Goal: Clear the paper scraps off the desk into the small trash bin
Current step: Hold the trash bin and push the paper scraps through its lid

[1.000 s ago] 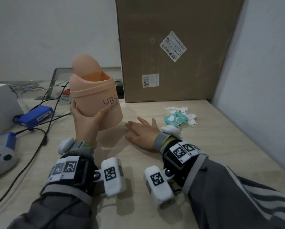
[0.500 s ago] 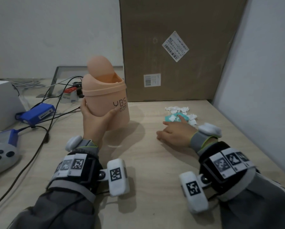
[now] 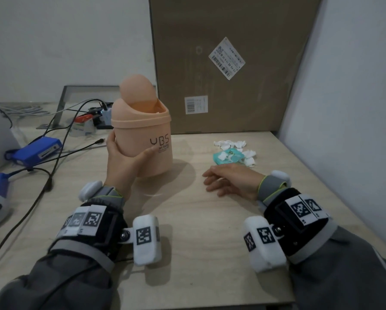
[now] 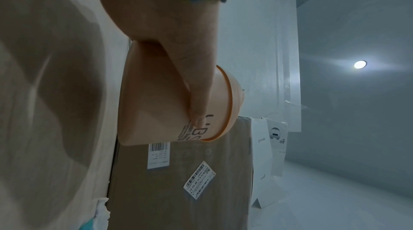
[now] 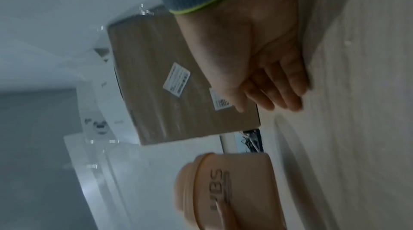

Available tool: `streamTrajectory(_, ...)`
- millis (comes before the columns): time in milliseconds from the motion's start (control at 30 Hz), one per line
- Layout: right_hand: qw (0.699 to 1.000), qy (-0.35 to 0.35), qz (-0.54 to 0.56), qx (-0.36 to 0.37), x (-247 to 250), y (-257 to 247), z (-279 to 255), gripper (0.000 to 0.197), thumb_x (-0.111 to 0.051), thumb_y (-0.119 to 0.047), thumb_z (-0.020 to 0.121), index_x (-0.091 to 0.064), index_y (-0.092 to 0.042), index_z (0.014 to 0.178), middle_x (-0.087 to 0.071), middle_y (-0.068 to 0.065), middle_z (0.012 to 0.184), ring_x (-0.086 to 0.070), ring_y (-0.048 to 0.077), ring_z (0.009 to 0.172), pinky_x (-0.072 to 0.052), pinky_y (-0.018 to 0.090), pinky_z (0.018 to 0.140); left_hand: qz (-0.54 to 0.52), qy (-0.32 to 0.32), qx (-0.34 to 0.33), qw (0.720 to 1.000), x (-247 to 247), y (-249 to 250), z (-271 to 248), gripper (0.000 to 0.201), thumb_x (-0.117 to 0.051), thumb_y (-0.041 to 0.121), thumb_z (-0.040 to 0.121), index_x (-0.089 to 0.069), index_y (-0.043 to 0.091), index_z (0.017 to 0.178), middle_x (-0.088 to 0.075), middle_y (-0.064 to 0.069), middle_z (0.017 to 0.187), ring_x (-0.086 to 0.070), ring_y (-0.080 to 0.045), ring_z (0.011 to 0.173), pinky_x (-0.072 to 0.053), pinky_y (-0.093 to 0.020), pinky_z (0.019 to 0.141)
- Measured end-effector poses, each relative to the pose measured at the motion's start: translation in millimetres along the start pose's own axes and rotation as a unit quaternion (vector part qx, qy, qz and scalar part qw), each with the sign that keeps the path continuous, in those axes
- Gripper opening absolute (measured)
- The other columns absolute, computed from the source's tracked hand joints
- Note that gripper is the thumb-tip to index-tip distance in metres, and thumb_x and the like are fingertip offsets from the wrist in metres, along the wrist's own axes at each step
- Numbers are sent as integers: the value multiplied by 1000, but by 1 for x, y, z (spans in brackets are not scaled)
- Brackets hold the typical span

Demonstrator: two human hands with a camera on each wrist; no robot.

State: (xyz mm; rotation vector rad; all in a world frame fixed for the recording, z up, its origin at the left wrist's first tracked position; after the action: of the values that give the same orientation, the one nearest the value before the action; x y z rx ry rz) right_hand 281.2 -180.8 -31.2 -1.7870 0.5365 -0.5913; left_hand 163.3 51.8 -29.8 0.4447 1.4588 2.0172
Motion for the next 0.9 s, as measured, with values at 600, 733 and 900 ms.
streamTrajectory(600,951,-283,-23,-120,3,13,-42,41,-39,-39,95,-65,-7,98,-71,10,89,-71,19,79,-58,26,62,9,-46,6,999,-12,-1,-8,113,-88,47,47,-31,28,143,-55,4,131,-56,-13,117,-52,-38,94)
streamTrajectory(733,989,-111,81,-61,21,14,-20,31,-43,-25,97,-62,-2,108,-71,12,96,-71,18,88,-58,25,70,9,-50,5,999,-13,0,-9,114,-87,46,46,-29,29,143,-54,4,132,-55,-12,117,-51,-38,95)
streamTrajectory(900,990,68,100,66,41,14,-1,21,-48,-17,96,-63,-6,105,-69,10,104,-66,18,97,-52,28,88,14,-59,6,998,-15,1,-12,115,-87,47,45,-28,32,143,-52,9,130,-54,-7,115,-50,-33,92)
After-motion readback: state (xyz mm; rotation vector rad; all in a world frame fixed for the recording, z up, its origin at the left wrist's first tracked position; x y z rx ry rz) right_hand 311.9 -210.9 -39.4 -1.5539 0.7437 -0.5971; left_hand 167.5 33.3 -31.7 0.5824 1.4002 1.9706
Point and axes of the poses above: each hand's wrist, its own z-axis towards the middle knuckle, its own x-axis out of the back of the hand, y = z × x, the point moved 2 cm from there along z, towards the middle knuckle
